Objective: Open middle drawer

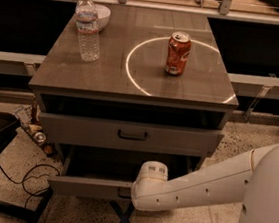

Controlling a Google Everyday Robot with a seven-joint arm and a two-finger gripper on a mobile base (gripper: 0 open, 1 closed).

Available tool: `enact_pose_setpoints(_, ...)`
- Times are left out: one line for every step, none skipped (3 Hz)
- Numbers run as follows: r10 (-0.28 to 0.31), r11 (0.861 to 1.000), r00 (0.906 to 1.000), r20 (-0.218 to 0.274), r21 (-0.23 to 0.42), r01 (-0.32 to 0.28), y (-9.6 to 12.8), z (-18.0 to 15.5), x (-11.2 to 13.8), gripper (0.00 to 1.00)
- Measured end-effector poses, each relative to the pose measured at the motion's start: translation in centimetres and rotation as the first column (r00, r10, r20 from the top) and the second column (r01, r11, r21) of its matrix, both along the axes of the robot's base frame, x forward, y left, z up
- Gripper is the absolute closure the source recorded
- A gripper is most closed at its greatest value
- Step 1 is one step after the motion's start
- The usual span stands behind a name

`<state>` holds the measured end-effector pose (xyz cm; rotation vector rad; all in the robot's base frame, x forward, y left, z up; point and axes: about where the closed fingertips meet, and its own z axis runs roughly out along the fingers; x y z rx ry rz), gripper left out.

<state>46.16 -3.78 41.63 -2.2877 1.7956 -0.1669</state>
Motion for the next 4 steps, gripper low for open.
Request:
enact_pose_setpoints(-0.001, 1.000, 1.0000, 0.001, 0.000, 0.001, 0.0, -0.2, -0.2, 1.00)
enact_pose_setpoints(-0.002, 1.000, 1.0000, 0.001, 0.000, 0.002, 0.0, -0.2, -0.2, 1.00)
enact_pose_setpoints(0.003, 1.000, 1.0000, -0.004, 0.013, -0.003, 0.4, 0.4, -1.6, 1.00)
enact_pose_setpoints(0.010, 1.000, 0.9999, 0.000, 0.025, -0.010, 0.9, 1.4, -3.3, 1.00)
